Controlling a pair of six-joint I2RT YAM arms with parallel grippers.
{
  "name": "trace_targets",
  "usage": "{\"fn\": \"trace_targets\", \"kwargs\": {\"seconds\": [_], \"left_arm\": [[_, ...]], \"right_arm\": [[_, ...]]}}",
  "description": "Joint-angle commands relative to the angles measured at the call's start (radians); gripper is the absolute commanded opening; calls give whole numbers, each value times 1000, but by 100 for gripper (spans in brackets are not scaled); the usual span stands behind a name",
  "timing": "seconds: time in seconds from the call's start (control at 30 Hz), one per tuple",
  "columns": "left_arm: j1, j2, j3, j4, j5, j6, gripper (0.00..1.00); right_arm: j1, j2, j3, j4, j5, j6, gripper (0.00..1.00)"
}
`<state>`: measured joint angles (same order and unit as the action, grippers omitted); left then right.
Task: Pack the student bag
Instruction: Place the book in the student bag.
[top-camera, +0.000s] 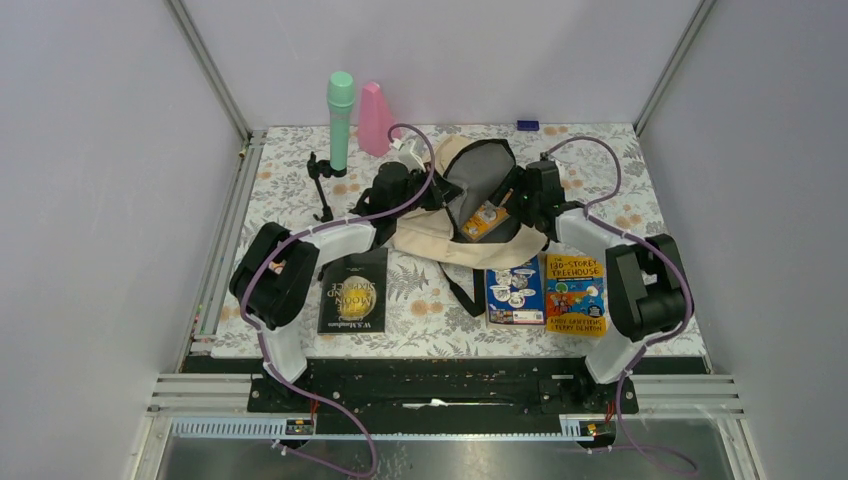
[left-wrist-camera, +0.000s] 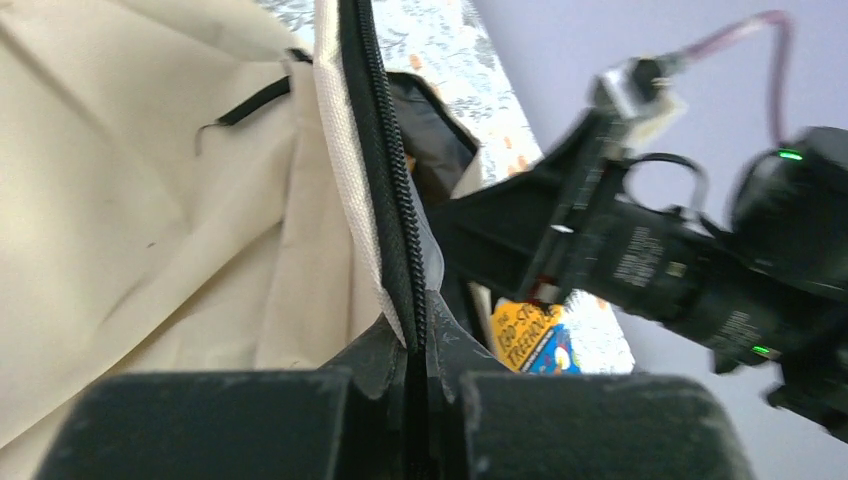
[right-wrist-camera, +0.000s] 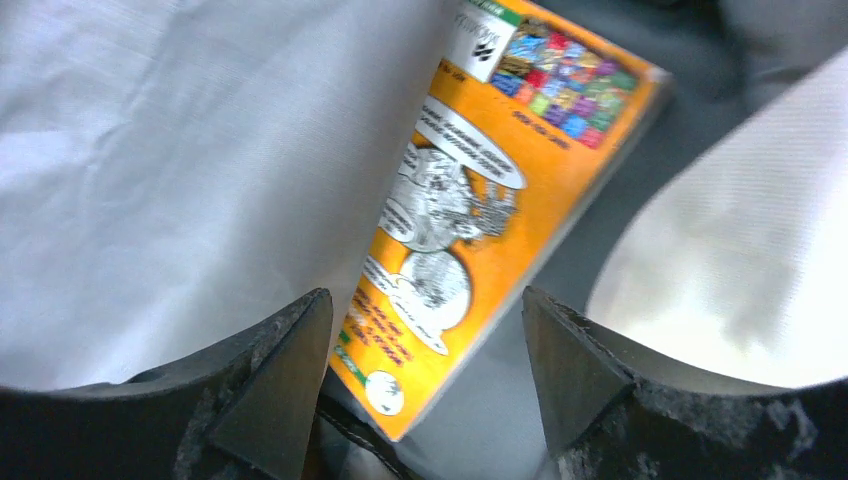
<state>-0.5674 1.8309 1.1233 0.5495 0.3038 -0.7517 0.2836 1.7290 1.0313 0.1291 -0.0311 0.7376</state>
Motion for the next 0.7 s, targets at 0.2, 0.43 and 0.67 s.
{"fn": "trace_targets", "kwargs": {"seconds": [0.2, 0.43, 0.67], "left_arm": [[20, 11, 30, -230, -201, 37, 0], [20, -23, 11, -284, -252, 93, 54], [16, -131, -40, -367, -347, 153, 96]], "right_arm": [[9, -255, -73, -104, 186, -167, 77], [8, -423, -145, -165, 160, -239, 77], [9, -586, -211, -290, 110, -268, 83]]}}
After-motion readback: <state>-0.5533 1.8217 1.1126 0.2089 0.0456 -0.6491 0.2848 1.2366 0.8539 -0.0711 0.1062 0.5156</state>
